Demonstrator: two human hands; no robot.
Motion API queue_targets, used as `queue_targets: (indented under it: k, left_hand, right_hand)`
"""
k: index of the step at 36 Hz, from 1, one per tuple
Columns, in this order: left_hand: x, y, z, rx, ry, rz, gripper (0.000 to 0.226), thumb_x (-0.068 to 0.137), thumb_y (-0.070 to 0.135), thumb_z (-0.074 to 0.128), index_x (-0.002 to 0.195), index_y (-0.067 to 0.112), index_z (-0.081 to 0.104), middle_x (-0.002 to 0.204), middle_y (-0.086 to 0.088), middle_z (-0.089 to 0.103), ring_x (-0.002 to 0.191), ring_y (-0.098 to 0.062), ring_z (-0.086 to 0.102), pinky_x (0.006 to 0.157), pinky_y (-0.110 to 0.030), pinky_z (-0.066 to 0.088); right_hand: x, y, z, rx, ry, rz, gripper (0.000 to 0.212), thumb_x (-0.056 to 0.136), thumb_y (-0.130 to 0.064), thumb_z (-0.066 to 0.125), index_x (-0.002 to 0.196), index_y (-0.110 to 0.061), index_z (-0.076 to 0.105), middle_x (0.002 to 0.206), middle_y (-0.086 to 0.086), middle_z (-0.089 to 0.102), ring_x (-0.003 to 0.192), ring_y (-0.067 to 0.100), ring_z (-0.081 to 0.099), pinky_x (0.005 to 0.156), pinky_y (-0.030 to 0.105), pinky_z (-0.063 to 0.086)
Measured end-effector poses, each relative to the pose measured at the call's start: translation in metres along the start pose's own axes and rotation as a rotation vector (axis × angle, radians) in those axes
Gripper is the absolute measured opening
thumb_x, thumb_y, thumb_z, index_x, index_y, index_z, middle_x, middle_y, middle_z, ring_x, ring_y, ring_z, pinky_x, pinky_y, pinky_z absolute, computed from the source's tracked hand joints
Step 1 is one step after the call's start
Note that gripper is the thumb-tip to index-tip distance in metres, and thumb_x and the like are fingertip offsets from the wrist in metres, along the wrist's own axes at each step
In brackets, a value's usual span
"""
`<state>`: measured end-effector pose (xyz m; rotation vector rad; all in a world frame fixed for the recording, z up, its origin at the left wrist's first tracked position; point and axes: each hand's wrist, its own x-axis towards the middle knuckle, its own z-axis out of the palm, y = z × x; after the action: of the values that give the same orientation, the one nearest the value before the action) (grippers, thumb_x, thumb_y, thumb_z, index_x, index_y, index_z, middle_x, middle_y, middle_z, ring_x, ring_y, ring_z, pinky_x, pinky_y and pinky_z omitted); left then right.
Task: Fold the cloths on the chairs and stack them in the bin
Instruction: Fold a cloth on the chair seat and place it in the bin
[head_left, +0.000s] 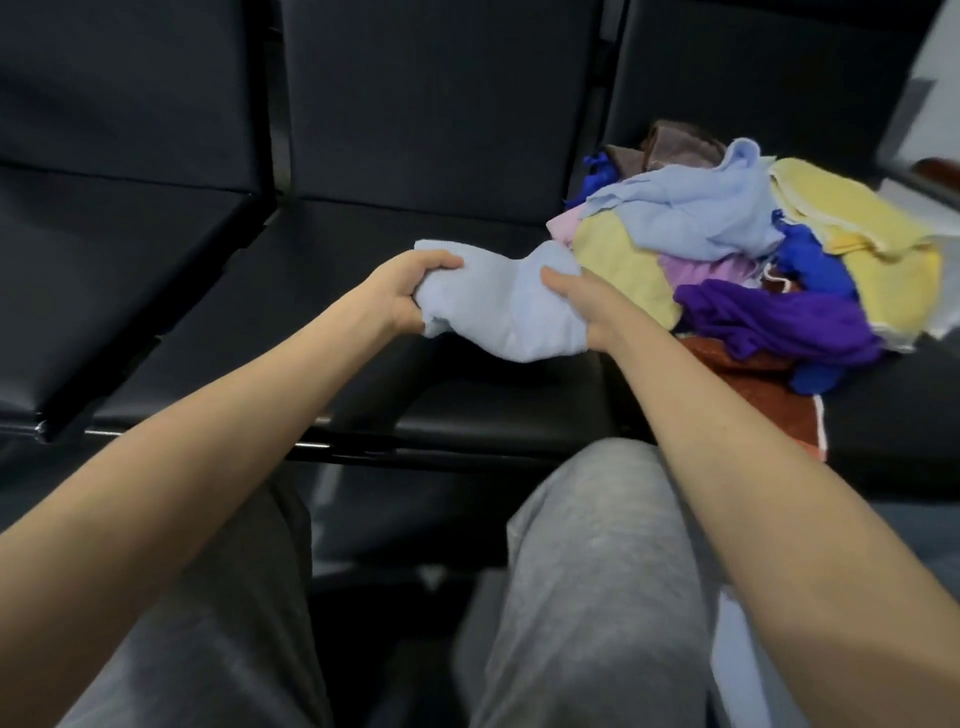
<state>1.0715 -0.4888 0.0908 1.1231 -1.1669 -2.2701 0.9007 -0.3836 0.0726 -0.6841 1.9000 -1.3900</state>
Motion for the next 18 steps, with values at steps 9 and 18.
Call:
queue_targets:
  k: [9, 18]
  left_hand:
    - [-0.031, -0.030, 0.111, 0.026, -0.333, -0.041, 0.039, 0.084, 0.029, 0.066, 0.120, 0.012, 0.062, 0.112, -0.010, 0.069, 0.097, -0.029, 0.066, 0.075, -0.039, 0.056]
    - [-0.063, -0.116, 0.220, 0.095, -0.565, -0.165, 0.015, 0.090, 0.007, 0.056, 0.103, 0.002, 0.063, 0.107, -0.014, 0.066, 0.100, -0.028, 0.062, 0.088, -0.040, 0.049]
  right_hand:
    - [-0.075, 0.016, -0.130, 0.266, 0.080, -0.020, 0.036, 0.095, -0.015, 0.053, 0.131, -0.013, 0.050, 0.081, -0.001, 0.074, 0.068, 0.015, 0.071, 0.051, 0.026, 0.054]
    - [-0.165, 0.073, -0.245, 0.402, 0.269, 0.228, 0.028, 0.096, -0.034, 0.049, 0.091, -0.015, 0.069, 0.076, 0.001, 0.075, 0.066, 0.015, 0.072, 0.073, 0.035, 0.049]
